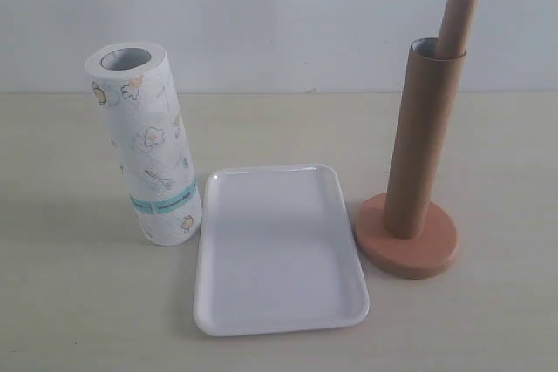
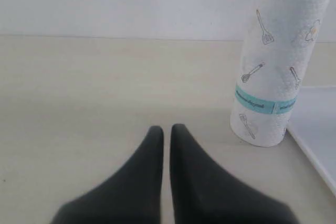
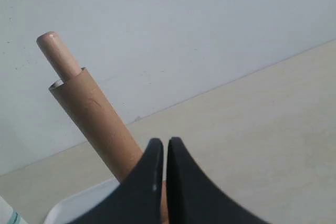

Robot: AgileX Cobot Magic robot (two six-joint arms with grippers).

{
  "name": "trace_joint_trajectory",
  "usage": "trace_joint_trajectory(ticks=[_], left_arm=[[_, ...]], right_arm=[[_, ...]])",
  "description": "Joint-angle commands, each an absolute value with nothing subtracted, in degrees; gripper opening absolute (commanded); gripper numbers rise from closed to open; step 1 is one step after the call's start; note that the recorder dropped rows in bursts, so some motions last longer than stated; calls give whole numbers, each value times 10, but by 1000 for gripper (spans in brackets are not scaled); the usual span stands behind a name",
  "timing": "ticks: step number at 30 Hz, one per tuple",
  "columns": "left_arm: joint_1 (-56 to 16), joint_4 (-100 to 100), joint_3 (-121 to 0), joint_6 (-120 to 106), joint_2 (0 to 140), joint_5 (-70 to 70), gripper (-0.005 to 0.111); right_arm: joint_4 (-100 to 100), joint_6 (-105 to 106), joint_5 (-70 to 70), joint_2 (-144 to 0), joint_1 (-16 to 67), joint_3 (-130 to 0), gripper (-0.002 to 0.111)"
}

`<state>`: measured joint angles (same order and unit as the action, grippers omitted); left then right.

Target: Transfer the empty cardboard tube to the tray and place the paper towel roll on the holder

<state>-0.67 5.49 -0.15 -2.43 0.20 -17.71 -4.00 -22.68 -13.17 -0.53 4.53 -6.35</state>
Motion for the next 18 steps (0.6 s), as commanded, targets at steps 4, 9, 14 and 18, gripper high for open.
trace_joint_trajectory(ticks=[4,9,14,18], left_arm=[[-6,56,0,-20,0,-175,4],[-6,56,0,-20,0,-175,4],[-6,56,0,-20,0,-175,4],[-6,56,0,-20,0,-175,4]], right_arm=[[-39,-223,-127,-6,45,-68,2],[-39,-223,-127,-6,45,-68,2],[-17,-203,-104,-6,45,-68,2],[75,-77,-28,-6,45,-68,2]])
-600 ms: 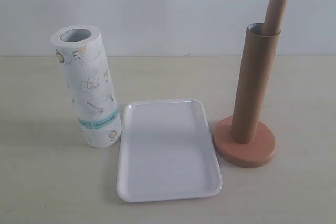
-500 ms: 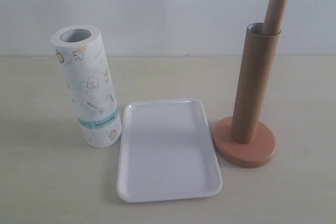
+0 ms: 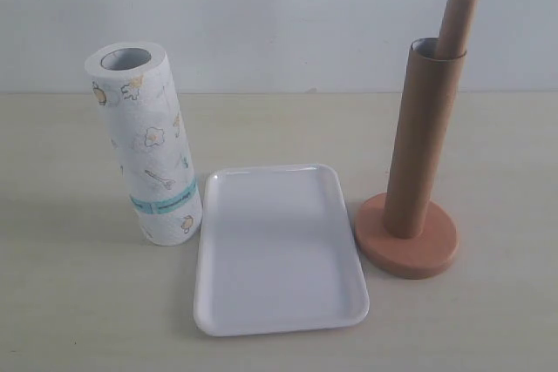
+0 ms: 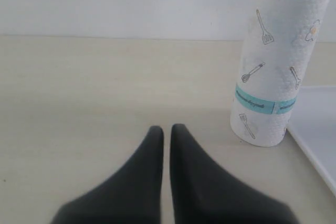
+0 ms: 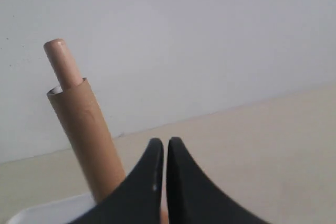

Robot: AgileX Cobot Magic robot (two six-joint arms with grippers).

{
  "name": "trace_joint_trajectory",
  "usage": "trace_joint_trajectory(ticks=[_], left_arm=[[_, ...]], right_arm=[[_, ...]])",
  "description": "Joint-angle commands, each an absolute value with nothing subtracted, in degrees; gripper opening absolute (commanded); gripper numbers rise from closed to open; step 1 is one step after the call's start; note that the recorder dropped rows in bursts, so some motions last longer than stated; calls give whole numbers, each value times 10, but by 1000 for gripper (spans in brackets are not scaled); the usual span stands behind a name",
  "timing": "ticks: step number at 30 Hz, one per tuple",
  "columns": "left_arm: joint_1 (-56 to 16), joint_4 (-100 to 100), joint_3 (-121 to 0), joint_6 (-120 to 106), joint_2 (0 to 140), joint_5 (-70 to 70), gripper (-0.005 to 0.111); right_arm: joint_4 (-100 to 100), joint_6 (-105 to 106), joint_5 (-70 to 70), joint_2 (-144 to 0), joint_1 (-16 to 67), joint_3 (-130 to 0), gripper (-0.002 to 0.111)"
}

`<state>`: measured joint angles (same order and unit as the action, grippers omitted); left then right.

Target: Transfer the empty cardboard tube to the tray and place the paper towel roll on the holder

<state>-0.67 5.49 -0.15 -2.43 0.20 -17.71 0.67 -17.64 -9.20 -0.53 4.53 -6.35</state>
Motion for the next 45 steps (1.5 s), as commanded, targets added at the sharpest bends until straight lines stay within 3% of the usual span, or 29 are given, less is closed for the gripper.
trace_joint_trajectory(ticks=[1,5,10,12,24,30,35,39,45], left_arm=[[-6,56,0,-20,0,-175,4],[-6,56,0,-20,0,-175,4],[-6,56,0,-20,0,-175,4],[-6,56,0,-20,0,-175,4],[-6,56,0,-20,0,-175,4],[-6,56,0,-20,0,-175,4],[-6,56,0,-20,0,-175,4],[-6,56,0,-20,0,-175,4],[-6,56,0,-20,0,-175,4]], right_arm=[[72,-77,-8,-8,45,-68,2],[74,-58,50,-31,45,-85,2],[79,-26,-74,-162,45,-198,2],[62,-49,-53,-202,45,-215,2],[62,-140,16,-219,45,-209,2],[86,-154,153,-219,45,-131,2],[251,-266,252,-249,45,-87,0],[327,-330,282,-334,45,-87,0],[327,-266,421,-524,45,-87,0]])
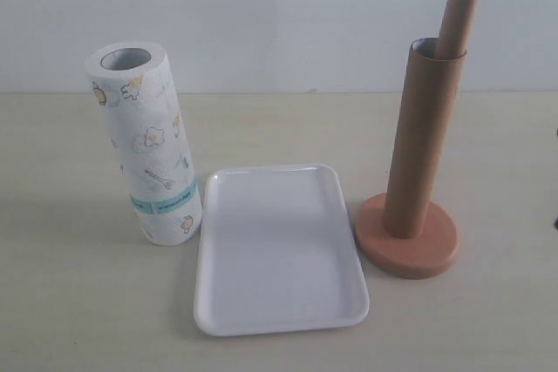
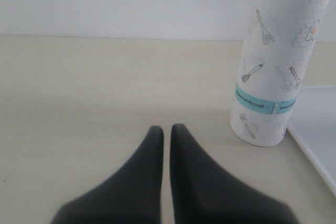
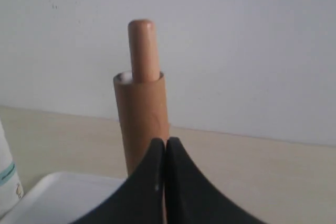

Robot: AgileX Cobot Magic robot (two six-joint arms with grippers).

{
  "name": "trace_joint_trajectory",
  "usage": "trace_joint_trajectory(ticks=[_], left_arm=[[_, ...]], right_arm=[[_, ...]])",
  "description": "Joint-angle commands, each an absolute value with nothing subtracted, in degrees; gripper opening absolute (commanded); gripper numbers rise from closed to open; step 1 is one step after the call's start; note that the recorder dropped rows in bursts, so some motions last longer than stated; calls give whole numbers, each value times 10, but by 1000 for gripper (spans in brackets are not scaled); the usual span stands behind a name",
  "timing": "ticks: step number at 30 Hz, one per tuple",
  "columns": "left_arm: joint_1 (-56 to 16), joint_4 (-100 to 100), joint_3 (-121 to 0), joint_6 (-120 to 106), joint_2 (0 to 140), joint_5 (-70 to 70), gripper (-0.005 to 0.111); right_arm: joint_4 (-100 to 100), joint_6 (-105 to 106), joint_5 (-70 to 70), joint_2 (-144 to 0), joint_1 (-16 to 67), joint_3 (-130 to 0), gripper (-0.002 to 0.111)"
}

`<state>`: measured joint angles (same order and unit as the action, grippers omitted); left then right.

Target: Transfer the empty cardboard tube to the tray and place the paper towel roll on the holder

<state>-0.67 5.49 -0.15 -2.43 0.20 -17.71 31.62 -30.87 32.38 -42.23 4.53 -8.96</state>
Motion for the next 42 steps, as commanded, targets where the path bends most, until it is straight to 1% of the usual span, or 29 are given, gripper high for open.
trace_joint_trajectory(ticks=[1,3,4,6,7,9,10,13,14,24,30,38,42], left_arm=[[-6,56,0,-20,0,-175,4],[-6,56,0,-20,0,-175,4],[-6,56,0,-20,0,-175,4],[-6,56,0,-20,0,-175,4],[-6,56,0,-20,0,-175,4],[-6,56,0,-20,0,-175,4],[-6,56,0,-20,0,-175,4],[-6,56,0,-20,0,-175,4],[-6,56,0,-20,0,-175,4],[-6,56,0,-20,0,-175,4],[-6,56,0,-20,0,-175,4],[-6,56,0,-20,0,-175,4],[-6,56,0,-20,0,-175,4]], right_arm=[[327,-250,456,-558,45,-87,0],[323,-243,521,-615,45,-88,4],[321,-243,549,-644,45,-88,8],[321,-243,588,-694,45,-91,21],[321,-243,597,-715,45,-98,32],[321,-243,600,-746,45,-111,49],[321,-243,600,-762,45,-120,63],[321,-243,600,-790,45,-149,84],[321,-244,600,-795,45,-156,86],[327,-291,593,-801,45,-202,88],[380,-320,571,-801,45,-234,88],[389,-330,571,-801,45,-235,88],[389,-297,560,-801,45,-235,88]])
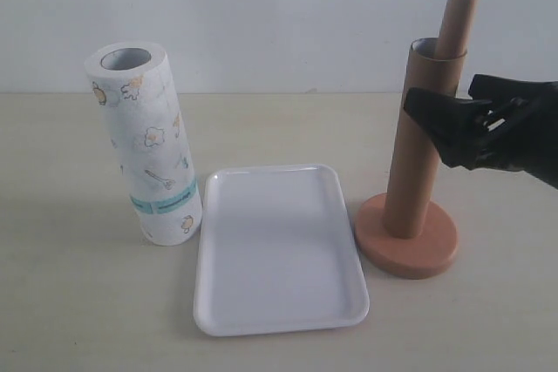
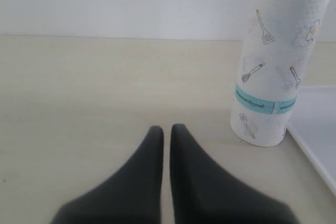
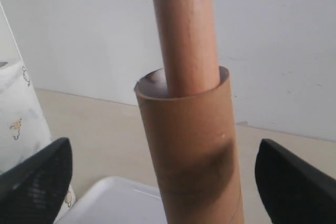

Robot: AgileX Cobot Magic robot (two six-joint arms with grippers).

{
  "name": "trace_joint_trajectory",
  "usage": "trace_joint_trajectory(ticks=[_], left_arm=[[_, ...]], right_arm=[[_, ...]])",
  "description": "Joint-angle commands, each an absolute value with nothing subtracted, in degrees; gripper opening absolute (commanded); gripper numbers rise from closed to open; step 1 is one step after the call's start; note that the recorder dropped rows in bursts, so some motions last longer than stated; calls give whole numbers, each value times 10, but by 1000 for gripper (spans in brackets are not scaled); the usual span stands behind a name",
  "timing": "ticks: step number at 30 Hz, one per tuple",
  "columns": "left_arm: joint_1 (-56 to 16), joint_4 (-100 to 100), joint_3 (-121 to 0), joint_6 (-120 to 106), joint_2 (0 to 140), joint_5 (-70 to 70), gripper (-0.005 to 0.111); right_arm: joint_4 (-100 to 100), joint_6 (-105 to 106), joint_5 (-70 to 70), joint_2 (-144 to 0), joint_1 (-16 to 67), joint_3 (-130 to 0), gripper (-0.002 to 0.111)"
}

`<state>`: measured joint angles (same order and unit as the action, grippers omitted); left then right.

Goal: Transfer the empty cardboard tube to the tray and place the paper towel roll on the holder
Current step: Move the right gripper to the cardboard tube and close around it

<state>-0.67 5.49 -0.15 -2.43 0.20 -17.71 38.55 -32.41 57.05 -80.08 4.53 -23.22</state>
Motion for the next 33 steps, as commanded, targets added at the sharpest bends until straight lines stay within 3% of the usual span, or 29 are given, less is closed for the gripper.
trace_joint_trajectory(ticks=[1,8,33], left_arm=[[-6,56,0,-20,0,-175,4],[-6,56,0,-20,0,-175,4],[-6,56,0,-20,0,-175,4]], right_arm=[[392,-281,553,-801,45,-235,88],[399,-275,474,-801,45,-267,88],[391,-300,408,-801,87,-321,88]])
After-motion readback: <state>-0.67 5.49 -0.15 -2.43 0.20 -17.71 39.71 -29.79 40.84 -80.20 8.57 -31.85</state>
